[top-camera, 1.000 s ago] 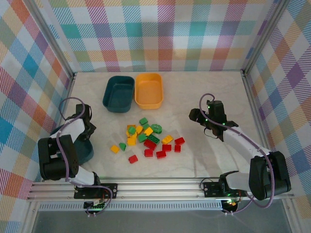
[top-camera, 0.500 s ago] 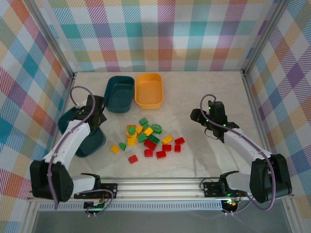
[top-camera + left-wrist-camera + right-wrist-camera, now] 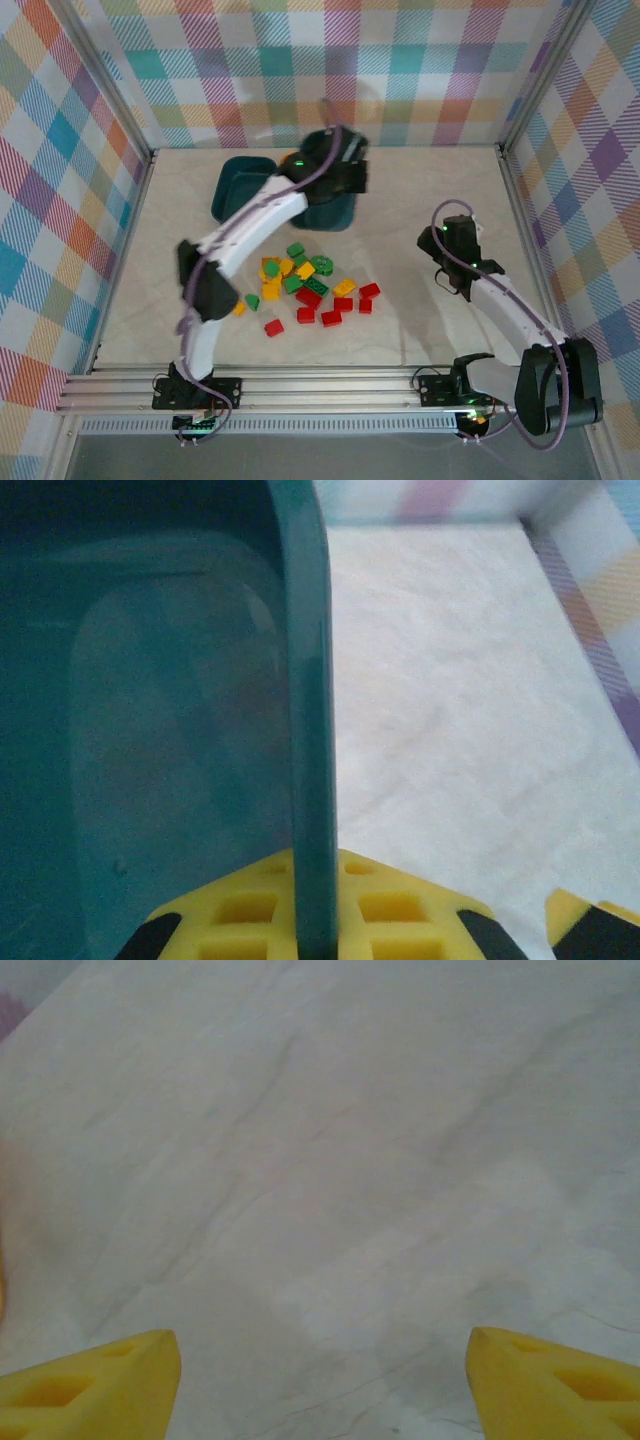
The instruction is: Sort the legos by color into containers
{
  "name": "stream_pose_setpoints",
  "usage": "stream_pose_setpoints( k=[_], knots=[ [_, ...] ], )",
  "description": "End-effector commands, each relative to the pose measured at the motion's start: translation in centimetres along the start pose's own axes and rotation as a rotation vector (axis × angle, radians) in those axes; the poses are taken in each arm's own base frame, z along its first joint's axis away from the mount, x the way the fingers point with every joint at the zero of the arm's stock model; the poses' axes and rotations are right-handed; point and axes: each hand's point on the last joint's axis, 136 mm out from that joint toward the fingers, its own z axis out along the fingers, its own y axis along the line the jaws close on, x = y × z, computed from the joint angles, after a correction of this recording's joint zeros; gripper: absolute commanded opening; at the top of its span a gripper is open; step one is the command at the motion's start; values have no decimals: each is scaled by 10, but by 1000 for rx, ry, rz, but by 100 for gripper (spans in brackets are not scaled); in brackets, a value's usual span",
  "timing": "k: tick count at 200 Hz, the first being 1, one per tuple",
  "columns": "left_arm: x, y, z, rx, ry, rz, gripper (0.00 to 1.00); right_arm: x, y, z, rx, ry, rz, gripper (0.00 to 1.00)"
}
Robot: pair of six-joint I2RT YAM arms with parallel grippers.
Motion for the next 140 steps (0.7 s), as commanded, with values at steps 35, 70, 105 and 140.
stream_pose_setpoints(
  k=[35, 70, 105, 140],
  knots=[
    [34, -66, 69, 193, 109, 63, 0, -8, -30, -18, 84, -94, 119, 76],
    [61, -67, 99, 207, 167, 31, 0, -6, -29, -17, 73, -87, 124, 77],
    [77, -72, 119, 224, 186, 28, 0, -4, -26, -15, 60, -72, 120, 78],
    [92, -66, 145, 192, 195, -7, 2, -4, -24, -15, 50, -71, 120, 79]
  ],
)
